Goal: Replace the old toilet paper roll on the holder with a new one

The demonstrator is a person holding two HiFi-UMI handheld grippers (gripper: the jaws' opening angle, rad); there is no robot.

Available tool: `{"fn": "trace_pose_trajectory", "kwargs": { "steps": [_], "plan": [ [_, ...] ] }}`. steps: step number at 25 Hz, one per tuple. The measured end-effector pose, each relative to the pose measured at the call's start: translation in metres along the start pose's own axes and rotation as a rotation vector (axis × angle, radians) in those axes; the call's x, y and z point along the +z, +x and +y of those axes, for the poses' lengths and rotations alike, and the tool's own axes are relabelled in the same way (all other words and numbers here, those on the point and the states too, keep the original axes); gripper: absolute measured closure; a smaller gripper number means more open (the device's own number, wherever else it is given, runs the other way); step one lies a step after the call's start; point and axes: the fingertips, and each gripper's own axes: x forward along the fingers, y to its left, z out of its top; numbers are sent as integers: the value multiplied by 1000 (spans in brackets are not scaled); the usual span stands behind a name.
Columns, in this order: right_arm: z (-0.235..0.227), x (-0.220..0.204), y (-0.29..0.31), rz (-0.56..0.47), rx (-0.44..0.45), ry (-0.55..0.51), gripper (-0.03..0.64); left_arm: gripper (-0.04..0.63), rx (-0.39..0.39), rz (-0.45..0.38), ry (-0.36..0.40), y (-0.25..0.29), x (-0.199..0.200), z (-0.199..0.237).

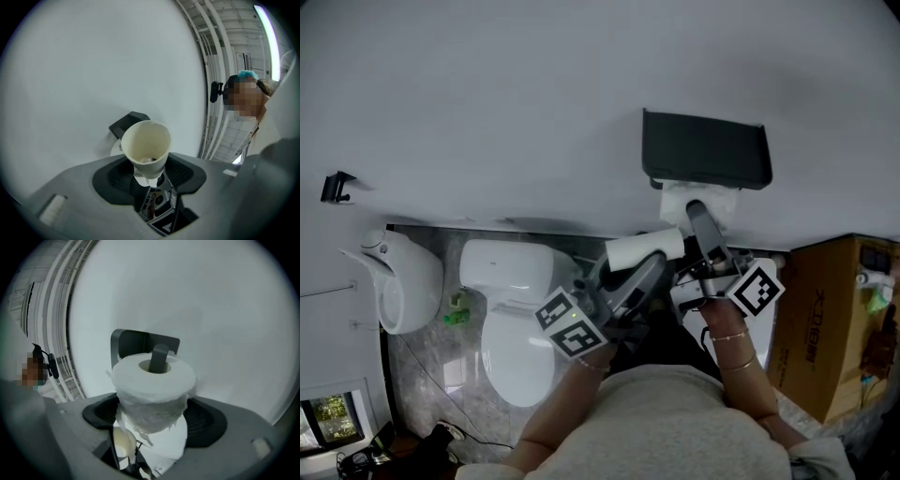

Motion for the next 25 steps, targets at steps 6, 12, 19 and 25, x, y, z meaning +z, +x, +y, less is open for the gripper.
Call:
{"fn": "trace_pose_trajectory", "kwargs": {
  "steps": [6,12,19,25],
  "plan": [
    [13,-12,-25,7,-26,-32,202,383,-27,10,4,-12,-6,-20],
    [24,-11,-48,5,-22,-55,202,383,-74,26,5,-5,-17,-39],
    [36,-8,-62,9,-37,-94,202,383,-118,44,6,-6,-19,-52],
    [50,0,-71,-40,-37,-153,202,383,-165,59,5,-2,-16,-61]
  ]
}}
